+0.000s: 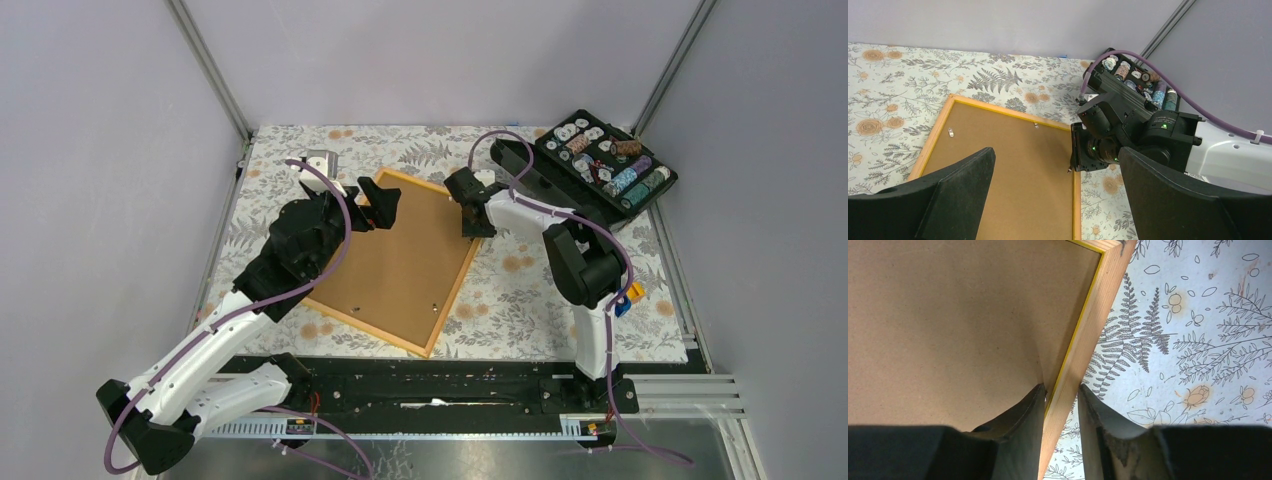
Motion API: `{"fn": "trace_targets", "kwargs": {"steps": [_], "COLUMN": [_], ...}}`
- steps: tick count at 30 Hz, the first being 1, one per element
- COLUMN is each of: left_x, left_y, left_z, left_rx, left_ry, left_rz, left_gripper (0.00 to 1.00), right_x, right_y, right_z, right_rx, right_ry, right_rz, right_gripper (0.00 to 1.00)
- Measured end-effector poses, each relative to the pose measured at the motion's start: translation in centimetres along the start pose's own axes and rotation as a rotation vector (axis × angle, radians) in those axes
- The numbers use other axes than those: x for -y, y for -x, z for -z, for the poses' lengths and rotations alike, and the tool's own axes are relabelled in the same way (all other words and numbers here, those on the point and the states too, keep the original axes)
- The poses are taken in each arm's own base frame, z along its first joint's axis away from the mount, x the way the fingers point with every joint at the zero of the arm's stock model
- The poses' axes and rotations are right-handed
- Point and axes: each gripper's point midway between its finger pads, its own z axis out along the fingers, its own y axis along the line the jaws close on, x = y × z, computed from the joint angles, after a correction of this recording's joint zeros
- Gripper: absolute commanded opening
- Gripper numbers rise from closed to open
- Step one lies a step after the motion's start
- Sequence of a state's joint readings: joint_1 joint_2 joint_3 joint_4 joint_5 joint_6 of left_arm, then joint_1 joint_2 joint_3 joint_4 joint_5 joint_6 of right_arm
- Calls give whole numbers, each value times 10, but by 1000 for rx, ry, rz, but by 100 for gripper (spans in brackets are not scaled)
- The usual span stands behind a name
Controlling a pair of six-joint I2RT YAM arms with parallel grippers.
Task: Put the photo into the frame
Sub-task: Install the photo frame at the center of the board.
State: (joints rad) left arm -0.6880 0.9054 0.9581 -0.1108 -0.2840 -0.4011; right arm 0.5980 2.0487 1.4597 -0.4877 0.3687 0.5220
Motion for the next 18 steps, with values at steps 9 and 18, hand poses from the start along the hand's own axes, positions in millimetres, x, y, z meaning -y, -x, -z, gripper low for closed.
{"fn": "trace_targets", "kwargs": {"steps": [9,18], "left_x": [1,1], "left_y": [0,-1], "left_z": [0,-1], "left_rx": [-3,-7], "left_ry": [-5,-9], "left_rz": [10,15], "left_gripper": [98,98], "right_x": [-1,0], "right_y": [2,0], "right_z": [0,5], "right_rx": [3,-23], "right_ry": [3,6], "right_rz": [-19,-17], "right_gripper": [23,66]}}
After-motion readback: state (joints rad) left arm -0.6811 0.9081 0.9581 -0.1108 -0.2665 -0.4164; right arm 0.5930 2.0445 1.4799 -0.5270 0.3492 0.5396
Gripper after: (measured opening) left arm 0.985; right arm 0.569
